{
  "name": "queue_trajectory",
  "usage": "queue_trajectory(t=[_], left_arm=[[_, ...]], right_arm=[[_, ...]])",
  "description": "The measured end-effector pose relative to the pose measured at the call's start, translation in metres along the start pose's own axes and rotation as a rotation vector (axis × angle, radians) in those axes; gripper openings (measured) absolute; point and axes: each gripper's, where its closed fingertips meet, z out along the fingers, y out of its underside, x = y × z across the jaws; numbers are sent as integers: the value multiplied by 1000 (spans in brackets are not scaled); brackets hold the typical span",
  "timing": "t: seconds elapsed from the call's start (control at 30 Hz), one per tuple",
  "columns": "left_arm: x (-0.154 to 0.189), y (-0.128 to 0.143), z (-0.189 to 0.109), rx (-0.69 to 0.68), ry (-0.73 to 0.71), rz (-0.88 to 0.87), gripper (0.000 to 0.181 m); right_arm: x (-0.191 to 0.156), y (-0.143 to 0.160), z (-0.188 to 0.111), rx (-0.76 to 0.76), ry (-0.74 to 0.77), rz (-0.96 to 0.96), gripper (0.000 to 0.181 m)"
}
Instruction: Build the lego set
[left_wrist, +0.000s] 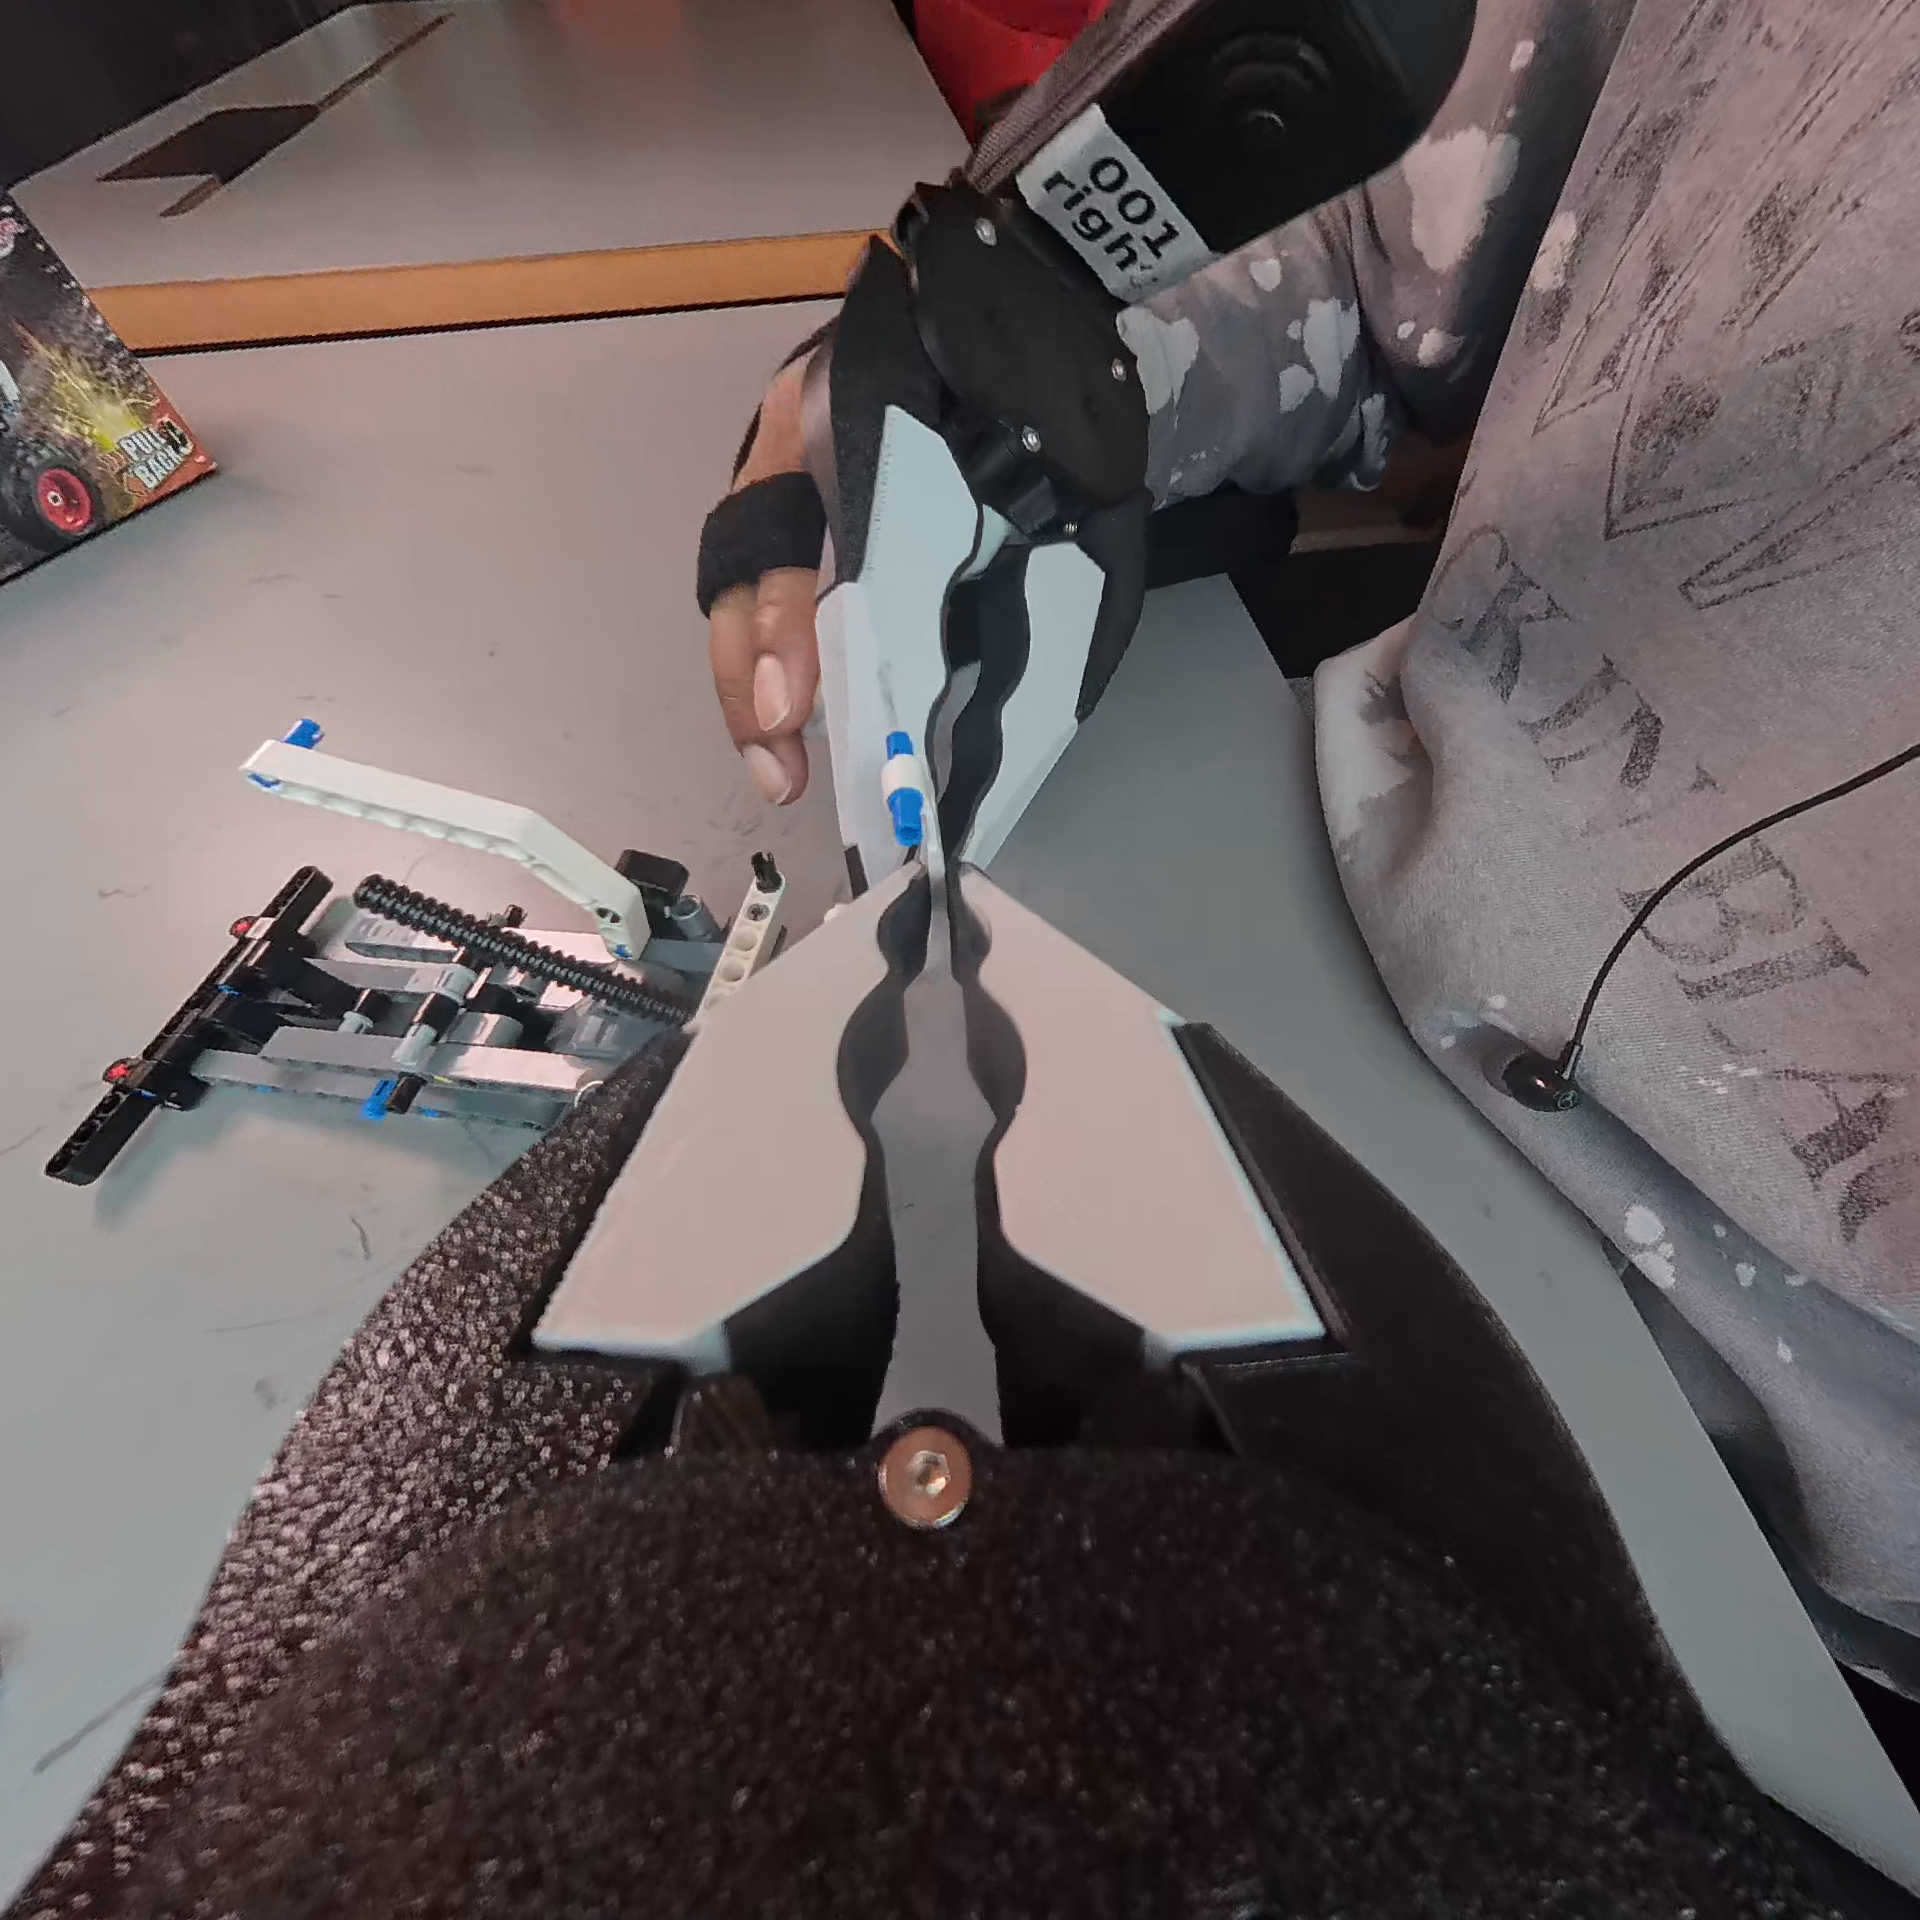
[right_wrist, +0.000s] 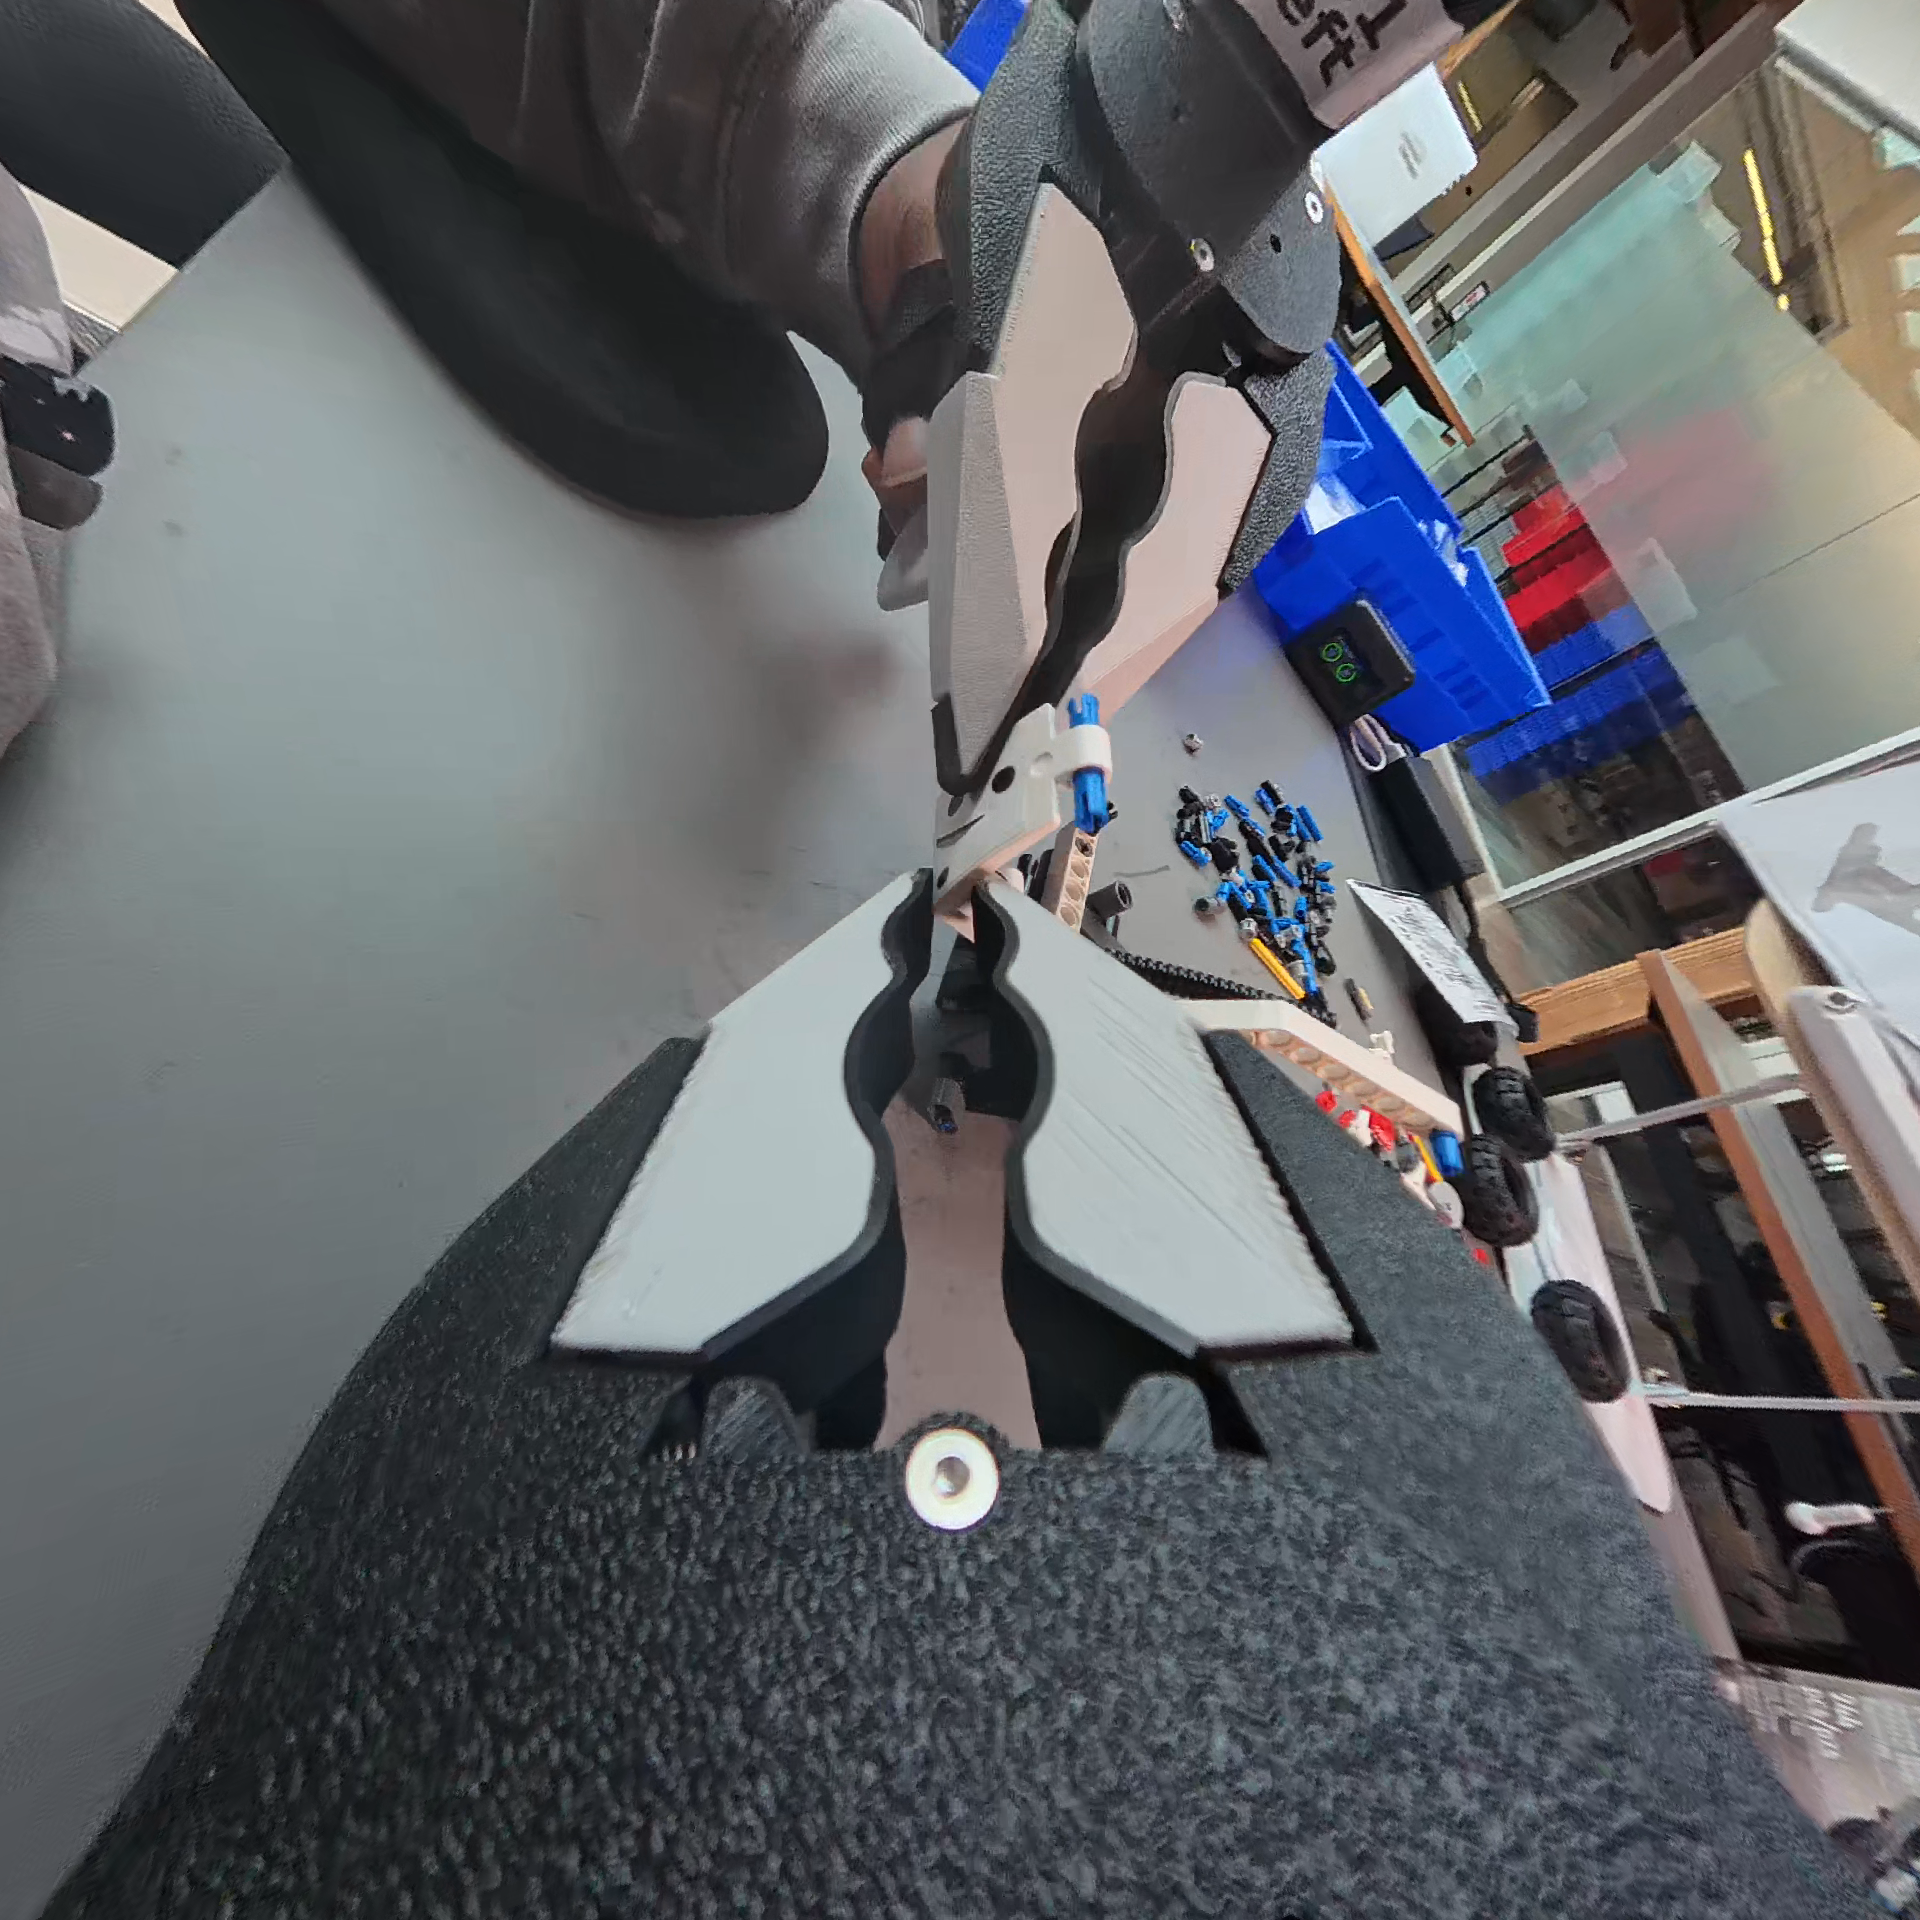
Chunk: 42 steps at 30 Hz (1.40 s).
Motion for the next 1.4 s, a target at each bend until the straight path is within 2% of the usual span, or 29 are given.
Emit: queue_trajectory(t=[0.2,0.3,0.4,0.53,0.73,0.9,1.27,1.4], left_arm=[[-4,-6,-4,59,2,-42,4],[-22,-6,-16,53,-101,-52,21],[-46,14,-28,-36,-225,-50,40],[-50,30,-17,-79,-212,-78,49],[-46,35,-3,-135,-229,-26,35],[-50,36,1,-150,-277,6,30],[-53,37,-1,-167,-296,28,39],[-52,38,1,-161,-280,12,37]], right_arm=[[5,-4,-5,10,60,-5,5],[2,5,-9,-13,4,52,5],[-3,14,-10,-42,-23,67,5],[-4,20,-7,-64,-21,33,5],[-6,29,-2,-105,7,-28,5],[-6,32,-1,-116,30,-90,5],[-4,22,-3,-45,50,-39,5],[-4,22,-1,-40,49,-32,5]])
